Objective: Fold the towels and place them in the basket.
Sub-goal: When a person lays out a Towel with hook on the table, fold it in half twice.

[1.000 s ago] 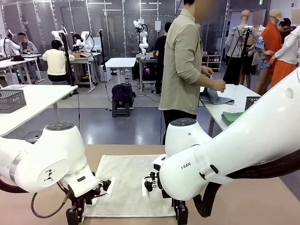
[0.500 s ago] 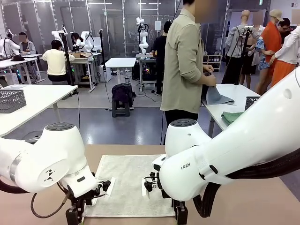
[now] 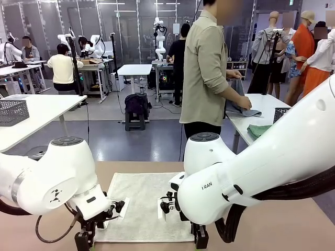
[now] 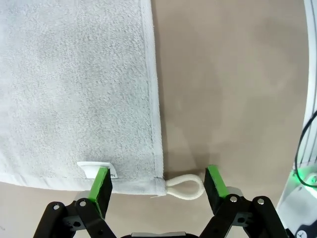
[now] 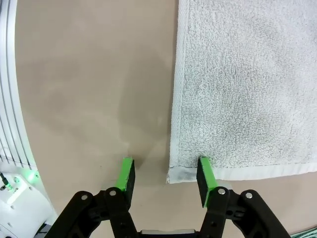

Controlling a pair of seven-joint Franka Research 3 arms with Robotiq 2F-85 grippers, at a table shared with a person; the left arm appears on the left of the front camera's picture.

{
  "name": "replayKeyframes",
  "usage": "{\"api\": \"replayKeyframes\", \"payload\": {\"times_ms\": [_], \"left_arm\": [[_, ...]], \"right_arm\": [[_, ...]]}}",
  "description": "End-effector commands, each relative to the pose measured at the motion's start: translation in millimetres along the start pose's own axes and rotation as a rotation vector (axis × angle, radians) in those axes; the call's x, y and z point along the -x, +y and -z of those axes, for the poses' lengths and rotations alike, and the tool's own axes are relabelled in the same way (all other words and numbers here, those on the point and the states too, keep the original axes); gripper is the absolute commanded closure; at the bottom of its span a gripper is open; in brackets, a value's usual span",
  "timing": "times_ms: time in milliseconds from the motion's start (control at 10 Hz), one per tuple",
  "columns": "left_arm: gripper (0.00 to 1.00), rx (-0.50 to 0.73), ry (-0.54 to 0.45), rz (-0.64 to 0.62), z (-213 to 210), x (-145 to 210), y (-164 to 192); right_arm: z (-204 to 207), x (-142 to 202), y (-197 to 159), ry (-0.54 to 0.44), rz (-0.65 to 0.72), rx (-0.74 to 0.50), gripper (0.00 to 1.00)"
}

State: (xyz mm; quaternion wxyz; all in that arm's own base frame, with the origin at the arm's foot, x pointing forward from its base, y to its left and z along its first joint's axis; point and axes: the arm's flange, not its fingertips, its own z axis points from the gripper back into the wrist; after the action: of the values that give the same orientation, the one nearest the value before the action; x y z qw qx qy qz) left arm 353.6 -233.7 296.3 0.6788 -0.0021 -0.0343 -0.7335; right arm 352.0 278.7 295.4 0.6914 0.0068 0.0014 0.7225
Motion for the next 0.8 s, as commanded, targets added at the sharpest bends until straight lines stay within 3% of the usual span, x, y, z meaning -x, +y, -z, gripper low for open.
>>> {"api": "replayKeyframes", "payload": {"times_ms": [0,100,300,600,700], "left_arm": [[0.05,-0.065,-0.010,0.013,9.7,21.9,-34.7],[0.13,-0.070,-0.006,0.016,10.1,21.9,-34.8],[0.33,-0.048,-0.003,0.012,10.2,22.4,-34.1],[0.33,-0.039,0.007,0.013,9.9,20.3,-32.8],[0.39,-0.047,0.011,0.015,9.7,20.0,-32.6]], "right_arm": [[5.4,-3.0,-0.8,0.008,0.017,0.033,0.36],[5.5,-3.1,-1.0,0.010,0.018,0.034,0.36],[4.8,-1.5,-1.1,0.007,0.030,0.034,0.55],[4.2,-1.0,-1.6,0.007,0.031,0.035,0.55],[4.0,-0.5,-1.7,0.006,0.032,0.033,0.55]]}}
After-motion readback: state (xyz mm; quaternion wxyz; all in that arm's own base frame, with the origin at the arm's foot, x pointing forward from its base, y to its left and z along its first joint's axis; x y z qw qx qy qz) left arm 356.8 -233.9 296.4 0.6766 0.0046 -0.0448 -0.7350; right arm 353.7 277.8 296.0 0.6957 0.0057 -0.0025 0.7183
